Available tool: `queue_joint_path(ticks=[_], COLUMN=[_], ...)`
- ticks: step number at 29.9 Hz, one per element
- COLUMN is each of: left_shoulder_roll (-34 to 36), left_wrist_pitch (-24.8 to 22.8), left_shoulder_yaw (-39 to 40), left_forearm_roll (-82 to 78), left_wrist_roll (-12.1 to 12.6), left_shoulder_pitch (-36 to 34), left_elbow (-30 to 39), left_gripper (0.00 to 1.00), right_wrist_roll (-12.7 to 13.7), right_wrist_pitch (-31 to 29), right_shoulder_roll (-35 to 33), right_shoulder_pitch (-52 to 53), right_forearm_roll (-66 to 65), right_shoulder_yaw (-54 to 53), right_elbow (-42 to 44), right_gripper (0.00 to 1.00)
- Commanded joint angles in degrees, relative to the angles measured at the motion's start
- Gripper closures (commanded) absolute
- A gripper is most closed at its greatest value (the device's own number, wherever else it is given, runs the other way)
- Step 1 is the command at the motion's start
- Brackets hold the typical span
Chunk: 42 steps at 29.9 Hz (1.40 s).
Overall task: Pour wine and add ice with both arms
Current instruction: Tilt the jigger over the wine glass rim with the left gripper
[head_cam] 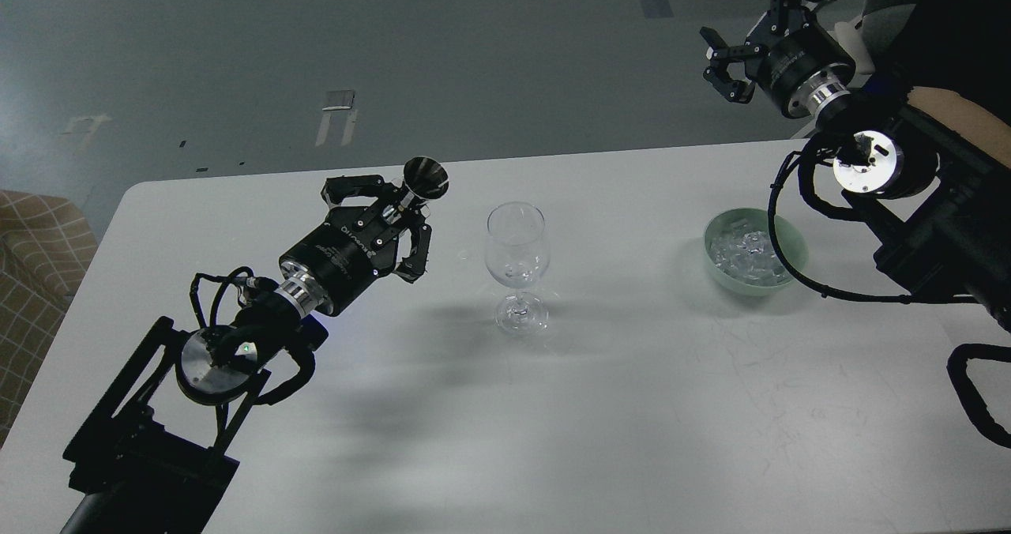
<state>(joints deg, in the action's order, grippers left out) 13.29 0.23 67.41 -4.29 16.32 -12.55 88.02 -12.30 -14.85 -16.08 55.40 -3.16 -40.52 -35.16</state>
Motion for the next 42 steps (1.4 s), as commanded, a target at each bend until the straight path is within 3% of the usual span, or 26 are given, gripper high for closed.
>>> queue_joint_path(ticks=[1, 5, 42], left_shoulder_roll=[-0.1, -0.3, -1.7], left_wrist_pitch=[0.9, 1.4, 5.6], left_shoulder_yaw=[-0.1, -3.1, -5.1], left_forearm_roll=[-0.2, -3.2, -12.8], left_wrist_roll=[-0.1, -0.1, 0.0], left_shoulder_pitch=[-0.4, -1.4, -4.7], left_elbow=[0.0, 0.0, 0.0], left_gripper=[1.0, 1.0, 1.0], right_wrist_roll=[0.0, 0.0, 0.0], right_wrist_pitch=[0.0, 0.0, 0.0], right_shoulder_roll=[0.0, 0.0, 0.0], right_shoulder_pitch=[0.0, 0.0, 0.0], right_forearm_roll=[0.0, 0.0, 0.0], right_shoulder_yaw=[0.0, 0.0, -0.1], right_elbow=[0.0, 0.0, 0.0], right_gripper=[0.0, 0.0, 0.0])
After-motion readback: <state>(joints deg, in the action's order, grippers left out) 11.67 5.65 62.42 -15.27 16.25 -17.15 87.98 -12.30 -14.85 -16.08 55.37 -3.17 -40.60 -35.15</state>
